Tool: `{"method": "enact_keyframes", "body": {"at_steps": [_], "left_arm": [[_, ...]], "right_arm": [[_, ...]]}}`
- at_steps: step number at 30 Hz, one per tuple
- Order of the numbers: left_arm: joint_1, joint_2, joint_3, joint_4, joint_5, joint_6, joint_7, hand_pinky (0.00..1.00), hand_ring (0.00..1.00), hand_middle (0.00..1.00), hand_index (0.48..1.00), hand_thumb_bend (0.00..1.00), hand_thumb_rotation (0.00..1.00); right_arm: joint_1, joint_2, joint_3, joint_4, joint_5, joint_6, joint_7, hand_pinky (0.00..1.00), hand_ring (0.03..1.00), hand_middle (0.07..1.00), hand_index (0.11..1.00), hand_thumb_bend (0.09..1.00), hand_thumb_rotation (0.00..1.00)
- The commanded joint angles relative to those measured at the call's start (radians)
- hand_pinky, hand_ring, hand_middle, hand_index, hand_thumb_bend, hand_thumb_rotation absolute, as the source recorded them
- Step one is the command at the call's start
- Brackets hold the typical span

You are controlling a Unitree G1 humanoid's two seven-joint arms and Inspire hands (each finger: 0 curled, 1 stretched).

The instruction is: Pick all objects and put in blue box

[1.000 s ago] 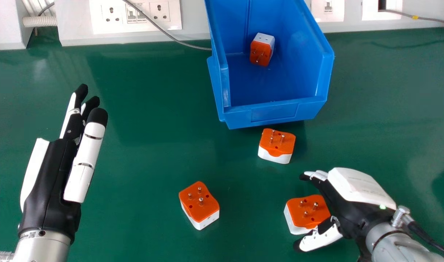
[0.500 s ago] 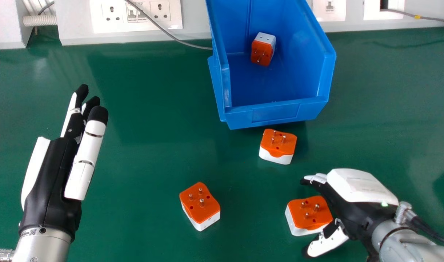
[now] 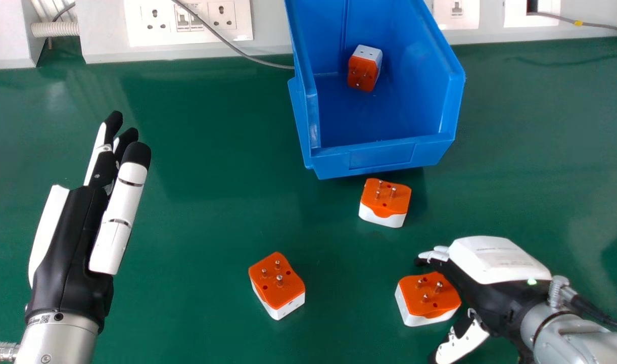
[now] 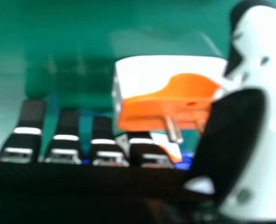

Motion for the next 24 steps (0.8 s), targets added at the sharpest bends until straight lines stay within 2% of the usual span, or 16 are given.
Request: {"method": "enact_keyframes", "body": {"at_steps": [1,5,10,19,24], "left_arm": [[-0.006,0.011,0.003,-0.027,-0.006,-0.007,-0.004,0.95,0.98,0.98,1.0,0.57,1.0],[-0.008,0.012,0.003,-0.028,-0.006,-0.006,-0.004,0.95,0.98,0.98,1.0,0.57,1.0],[-0.008,0.01,0.0,-0.042,-0.001,0.006,-0.001,0.95,0.98,0.98,1.0,0.55,1.0],[-0.013,0.008,0.001,-0.049,-0.005,0.022,0.001,0.95,0.98,0.98,1.0,0.53,1.0],[-0.012,0.005,-0.003,-0.057,-0.001,0.03,0.004,0.95,0.98,0.98,1.0,0.53,1.0]], "right_arm": [[-0.002,0.002,-0.002,-0.012,-0.008,-0.006,-0.005,0.79,0.894,0.92,0.856,0.621,0.24],[-0.001,0.0,0.004,-0.002,-0.008,-0.021,-0.013,0.79,0.888,0.917,0.85,0.621,0.24],[-0.004,-0.01,0.006,-0.002,-0.004,-0.044,-0.011,0.78,0.881,0.913,0.844,0.62,0.23],[-0.023,-0.007,0.012,0.017,-0.003,-0.062,0.001,0.78,0.879,0.91,0.842,0.624,0.25],[-0.036,-0.004,0.015,0.03,0.001,-0.065,0.006,0.78,0.879,0.909,0.843,0.625,0.25]]}}
